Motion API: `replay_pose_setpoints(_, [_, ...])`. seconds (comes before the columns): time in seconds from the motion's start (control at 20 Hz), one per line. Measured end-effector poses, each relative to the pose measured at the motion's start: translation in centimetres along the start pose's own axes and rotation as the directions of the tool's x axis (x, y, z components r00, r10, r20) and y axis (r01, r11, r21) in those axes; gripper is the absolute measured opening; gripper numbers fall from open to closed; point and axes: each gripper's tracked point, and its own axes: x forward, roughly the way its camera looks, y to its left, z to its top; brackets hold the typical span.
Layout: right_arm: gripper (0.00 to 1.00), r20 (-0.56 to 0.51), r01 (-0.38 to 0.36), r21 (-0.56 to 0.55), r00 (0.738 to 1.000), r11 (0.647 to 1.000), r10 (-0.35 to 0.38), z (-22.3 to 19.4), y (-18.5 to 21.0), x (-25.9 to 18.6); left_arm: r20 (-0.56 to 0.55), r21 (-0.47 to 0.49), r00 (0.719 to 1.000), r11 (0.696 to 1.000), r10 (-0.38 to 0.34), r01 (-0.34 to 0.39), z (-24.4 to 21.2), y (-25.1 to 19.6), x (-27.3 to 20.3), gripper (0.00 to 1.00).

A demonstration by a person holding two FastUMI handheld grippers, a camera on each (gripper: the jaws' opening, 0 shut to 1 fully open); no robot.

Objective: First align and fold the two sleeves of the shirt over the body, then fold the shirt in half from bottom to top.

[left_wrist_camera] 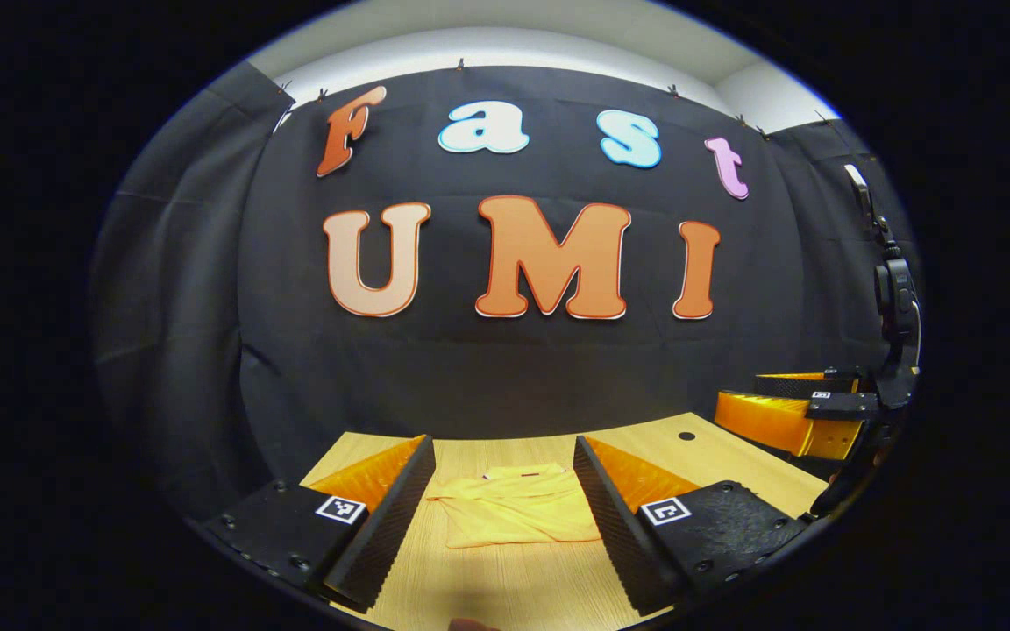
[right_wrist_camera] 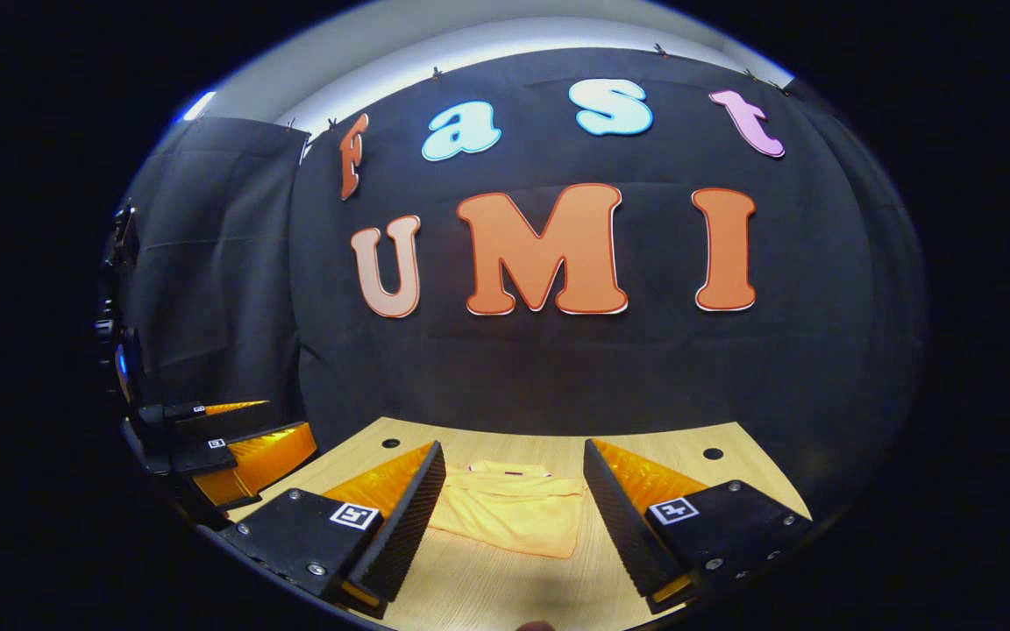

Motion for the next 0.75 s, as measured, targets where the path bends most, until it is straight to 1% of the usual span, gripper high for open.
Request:
replay_pose_setpoints(0.15, [0.96,0.027,-0.02,-0.002,0.999,1.0,0.02,-0.3,0.6,-1.4,0.03,0.027,1.0,1.0,0.004,-0.005,-0.4,-0.9,-2.4,0.98])
replay_pose_setpoints(0.35, [0.96,0.053,-0.018,0.001,0.998,1.0,0.018,-0.3,0.6,-2.6,0.055,0.042,0.998,0.999,-0.002,0.0,-0.8,-1.9,-4.1,0.98])
replay_pose_setpoints(0.55, [0.96,0.055,0.0,-0.004,0.998,1.0,0.0,-0.9,0.3,-3.0,0.041,0.056,0.999,0.998,-0.02,0.018,-1.3,-1.6,-4.0,0.98])
replay_pose_setpoints(0.65, [0.96,0.057,0.015,-0.004,0.998,1.0,-0.015,-0.9,0.3,-2.9,0.061,0.064,0.998,0.998,-0.02,0.016,-1.2,-1.5,-4.1,0.96])
replay_pose_setpoints(0.7, [0.96,0.051,0.024,0.001,0.998,1.0,-0.024,-0.9,0.3,-2.8,0.052,0.067,0.999,0.998,-0.015,0.011,-1.5,-1.2,-4.3,0.98])
replay_pose_setpoints(0.75, [1.0,0.053,0.018,0.008,0.998,1.0,-0.019,-0.9,0.7,-2.8,0.042,0.068,0.999,0.998,-0.01,0.007,-1.8,-0.7,-4.4,0.98])
